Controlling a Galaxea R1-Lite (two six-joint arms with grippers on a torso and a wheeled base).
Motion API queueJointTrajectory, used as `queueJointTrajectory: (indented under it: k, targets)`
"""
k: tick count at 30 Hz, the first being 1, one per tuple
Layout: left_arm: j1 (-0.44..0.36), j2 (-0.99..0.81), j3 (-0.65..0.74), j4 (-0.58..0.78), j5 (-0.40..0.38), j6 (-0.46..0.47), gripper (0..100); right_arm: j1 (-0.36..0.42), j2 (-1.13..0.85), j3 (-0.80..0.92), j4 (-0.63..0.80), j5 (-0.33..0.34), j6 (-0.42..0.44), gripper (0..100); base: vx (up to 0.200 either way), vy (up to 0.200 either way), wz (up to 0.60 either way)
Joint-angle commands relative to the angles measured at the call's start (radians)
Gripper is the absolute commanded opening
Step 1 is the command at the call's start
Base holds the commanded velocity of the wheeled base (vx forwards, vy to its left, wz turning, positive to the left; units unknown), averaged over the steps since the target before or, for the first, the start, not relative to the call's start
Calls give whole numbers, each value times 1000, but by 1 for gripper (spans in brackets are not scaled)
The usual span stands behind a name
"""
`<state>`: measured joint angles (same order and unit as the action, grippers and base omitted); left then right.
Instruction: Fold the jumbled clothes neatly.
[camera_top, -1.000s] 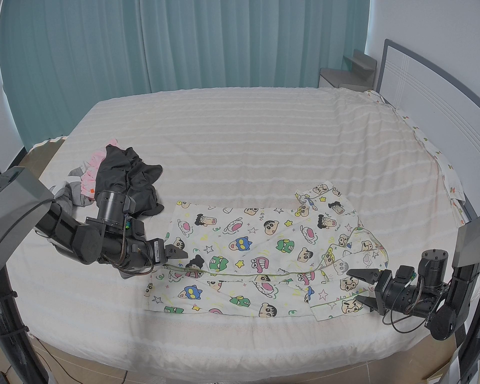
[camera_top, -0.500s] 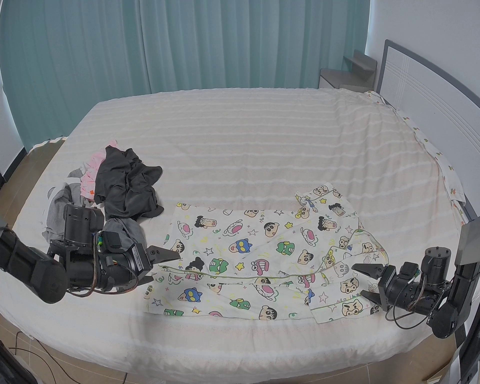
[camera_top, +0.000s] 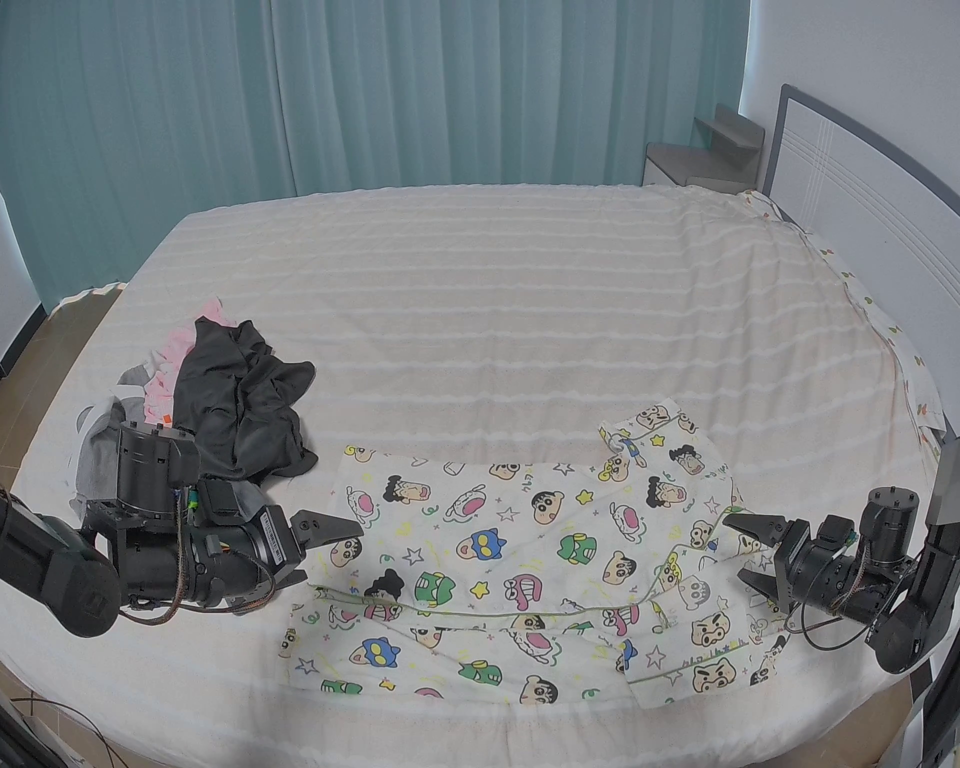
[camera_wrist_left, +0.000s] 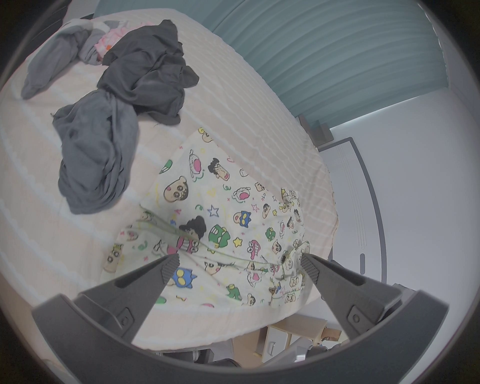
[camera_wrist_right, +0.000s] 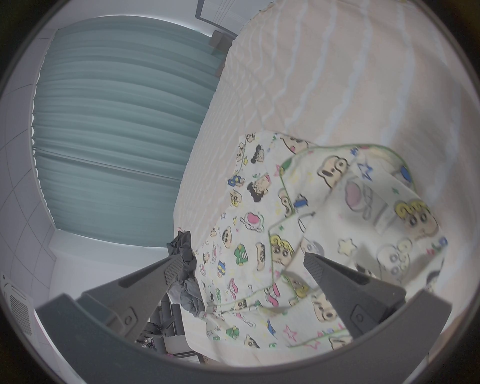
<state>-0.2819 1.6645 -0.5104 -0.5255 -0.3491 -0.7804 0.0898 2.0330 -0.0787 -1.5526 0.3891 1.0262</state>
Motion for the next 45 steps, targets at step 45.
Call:
queueJointTrajectory:
  k: [45]
  targets:
    - [168, 313, -456, 174, 148, 480, 100, 54, -31, 27, -15, 0, -3, 100, 0, -40, 0]
